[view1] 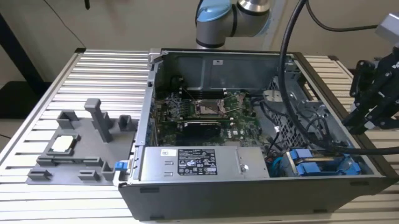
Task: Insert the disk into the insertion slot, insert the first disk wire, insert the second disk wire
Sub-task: 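Insert the first disk wire, then insert the second disk wire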
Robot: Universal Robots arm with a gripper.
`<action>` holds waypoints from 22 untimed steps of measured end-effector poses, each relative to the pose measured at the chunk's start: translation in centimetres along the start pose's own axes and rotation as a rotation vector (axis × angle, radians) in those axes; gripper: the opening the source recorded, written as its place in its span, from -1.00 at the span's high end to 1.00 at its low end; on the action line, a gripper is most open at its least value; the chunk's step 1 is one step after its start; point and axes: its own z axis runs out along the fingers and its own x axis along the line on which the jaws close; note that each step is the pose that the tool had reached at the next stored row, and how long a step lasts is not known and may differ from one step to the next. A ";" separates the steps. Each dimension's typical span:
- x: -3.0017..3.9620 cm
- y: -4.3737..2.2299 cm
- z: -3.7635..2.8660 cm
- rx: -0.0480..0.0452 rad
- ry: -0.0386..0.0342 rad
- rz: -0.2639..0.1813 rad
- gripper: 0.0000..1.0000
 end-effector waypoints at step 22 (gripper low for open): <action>-4.63 0.29 0.13 0.0009 -0.0003 0.000 0.47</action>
